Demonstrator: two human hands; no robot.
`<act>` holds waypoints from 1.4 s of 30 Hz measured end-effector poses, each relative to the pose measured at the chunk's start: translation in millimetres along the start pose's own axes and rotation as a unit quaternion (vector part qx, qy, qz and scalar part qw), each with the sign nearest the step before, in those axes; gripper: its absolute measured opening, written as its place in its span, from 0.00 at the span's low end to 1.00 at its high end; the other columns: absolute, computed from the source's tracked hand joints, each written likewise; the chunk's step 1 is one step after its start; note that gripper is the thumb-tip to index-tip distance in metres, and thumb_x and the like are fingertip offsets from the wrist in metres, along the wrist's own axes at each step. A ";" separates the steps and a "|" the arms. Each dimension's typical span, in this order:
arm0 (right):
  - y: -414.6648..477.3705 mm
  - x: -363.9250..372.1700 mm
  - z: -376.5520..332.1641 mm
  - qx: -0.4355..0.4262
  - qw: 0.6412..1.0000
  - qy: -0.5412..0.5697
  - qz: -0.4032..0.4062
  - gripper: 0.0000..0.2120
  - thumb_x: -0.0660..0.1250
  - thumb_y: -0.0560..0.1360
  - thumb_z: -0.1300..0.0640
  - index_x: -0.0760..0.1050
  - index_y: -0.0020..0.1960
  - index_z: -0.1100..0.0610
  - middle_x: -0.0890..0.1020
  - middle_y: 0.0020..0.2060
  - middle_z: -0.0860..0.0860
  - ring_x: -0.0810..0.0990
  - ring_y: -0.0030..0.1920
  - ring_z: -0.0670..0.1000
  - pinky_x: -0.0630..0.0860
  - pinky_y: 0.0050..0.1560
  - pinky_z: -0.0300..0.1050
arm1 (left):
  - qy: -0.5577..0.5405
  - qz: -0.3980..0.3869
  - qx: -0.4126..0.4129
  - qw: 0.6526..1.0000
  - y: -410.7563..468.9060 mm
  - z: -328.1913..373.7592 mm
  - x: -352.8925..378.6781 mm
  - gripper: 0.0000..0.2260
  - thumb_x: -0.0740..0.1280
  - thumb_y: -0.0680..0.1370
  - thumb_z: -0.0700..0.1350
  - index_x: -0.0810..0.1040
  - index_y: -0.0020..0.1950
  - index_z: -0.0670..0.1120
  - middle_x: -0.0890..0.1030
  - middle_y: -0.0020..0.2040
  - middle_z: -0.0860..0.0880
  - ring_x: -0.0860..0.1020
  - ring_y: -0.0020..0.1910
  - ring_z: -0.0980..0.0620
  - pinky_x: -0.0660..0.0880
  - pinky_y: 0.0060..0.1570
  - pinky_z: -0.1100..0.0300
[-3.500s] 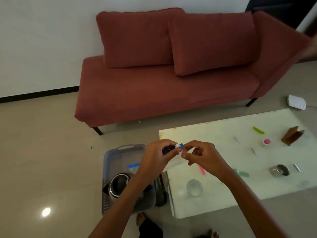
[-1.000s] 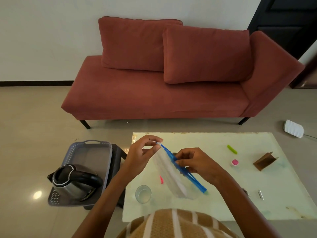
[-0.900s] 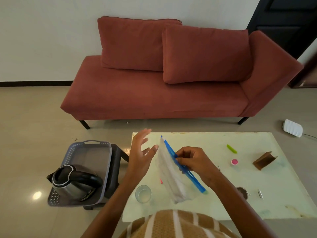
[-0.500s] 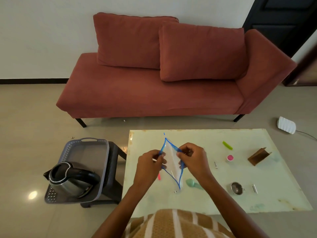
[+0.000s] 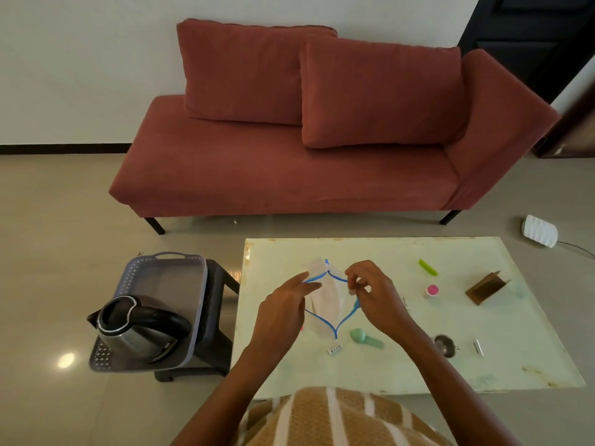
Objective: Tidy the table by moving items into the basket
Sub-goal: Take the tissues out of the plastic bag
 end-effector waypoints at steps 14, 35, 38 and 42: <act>-3.8 18.0 10.9 0.084 0.980 -0.180 0.017 0.12 0.59 0.76 0.66 0.77 0.56 0.61 0.76 0.51 0.56 0.79 0.44 0.54 0.78 0.45 0.45 | -0.022 0.011 -0.008 1.000 -4.9 35.4 17.8 0.23 0.60 0.80 0.47 0.59 0.74 0.48 0.71 0.68 0.51 0.76 0.61 0.52 0.75 0.56 0.59; -4.0 20.9 27.0 0.134 0.989 0.027 0.049 0.07 0.69 0.72 0.59 0.78 0.47 0.62 0.73 0.46 0.49 0.73 0.44 0.48 0.69 0.42 0.36 | -0.046 -0.019 -0.055 0.997 -1.5 16.6 35.8 0.21 0.57 0.80 0.52 0.63 0.73 0.51 0.73 0.67 0.53 0.75 0.61 0.52 0.73 0.57 0.58; -5.9 17.8 24.8 0.121 0.988 0.061 0.067 0.08 0.70 0.70 0.61 0.78 0.47 0.64 0.74 0.45 0.50 0.73 0.43 0.49 0.67 0.37 0.27 | -0.158 0.001 -0.128 0.979 -0.9 2.8 36.1 0.18 0.60 0.79 0.51 0.72 0.68 0.48 0.78 0.63 0.51 0.78 0.57 0.52 0.75 0.58 0.55; -6.9 22.0 18.7 0.095 0.991 0.075 0.052 0.05 0.71 0.71 0.60 0.78 0.44 0.60 0.75 0.44 0.49 0.74 0.44 0.49 0.67 0.38 0.24 | -0.287 0.027 -0.177 0.941 0.7 -5.7 36.0 0.05 0.65 0.77 0.48 0.81 0.47 0.54 0.83 0.45 0.54 0.82 0.47 0.50 0.79 0.51 0.49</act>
Point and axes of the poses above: each hand's wrist, its own y-axis towards the middle knuckle, its own x-axis out of the palm, z = x × y, the point moved 7 cm from there along y, towards the middle knuckle
